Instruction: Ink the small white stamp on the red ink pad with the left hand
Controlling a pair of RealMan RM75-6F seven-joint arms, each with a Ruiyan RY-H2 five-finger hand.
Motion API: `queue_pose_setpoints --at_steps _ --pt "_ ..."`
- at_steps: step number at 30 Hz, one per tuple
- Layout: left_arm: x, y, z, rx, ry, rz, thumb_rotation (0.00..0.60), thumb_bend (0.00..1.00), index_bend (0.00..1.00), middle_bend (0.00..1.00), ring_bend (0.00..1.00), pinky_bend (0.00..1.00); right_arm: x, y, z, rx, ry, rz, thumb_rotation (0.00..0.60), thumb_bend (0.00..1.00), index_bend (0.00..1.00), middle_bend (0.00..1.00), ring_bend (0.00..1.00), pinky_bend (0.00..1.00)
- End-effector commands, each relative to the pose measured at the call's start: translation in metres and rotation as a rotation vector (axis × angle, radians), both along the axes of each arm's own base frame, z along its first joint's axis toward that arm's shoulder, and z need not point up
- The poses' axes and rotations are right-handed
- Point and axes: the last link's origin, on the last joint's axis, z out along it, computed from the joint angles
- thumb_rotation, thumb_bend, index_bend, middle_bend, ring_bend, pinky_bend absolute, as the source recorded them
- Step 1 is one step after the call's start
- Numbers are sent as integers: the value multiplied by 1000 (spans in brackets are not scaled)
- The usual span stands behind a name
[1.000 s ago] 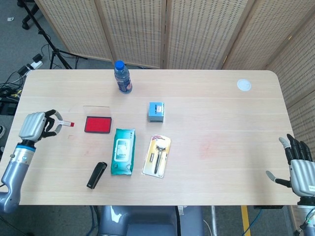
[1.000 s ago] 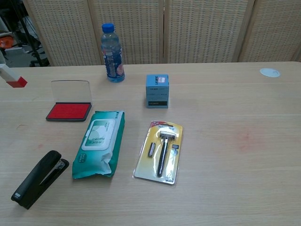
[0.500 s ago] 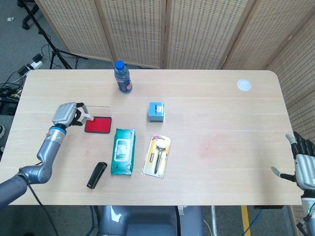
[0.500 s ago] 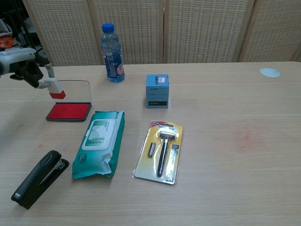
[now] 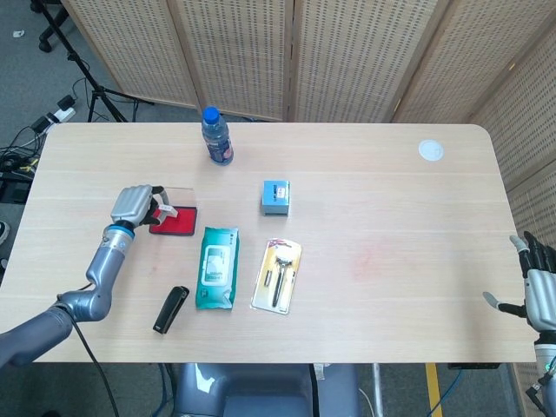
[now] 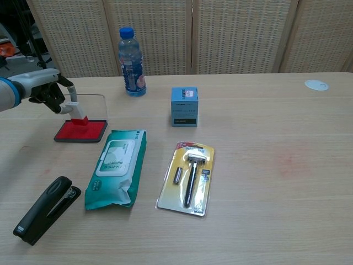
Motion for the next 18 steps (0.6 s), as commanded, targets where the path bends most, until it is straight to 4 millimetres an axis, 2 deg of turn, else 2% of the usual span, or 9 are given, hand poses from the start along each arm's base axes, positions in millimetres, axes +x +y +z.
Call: queue_pose_setpoints --at_steps 1,18 --pt "-2 -4 -3 -8 3 -3 600 439 597 973 1000 956 0 0 0 2 0 1 600 105 0 0 0 0" --pt "-6 -4 -18 -33 28 12 600 440 600 973 1000 956 -1 0 3 -7 -8 -3 600 103 0 0 0 0"
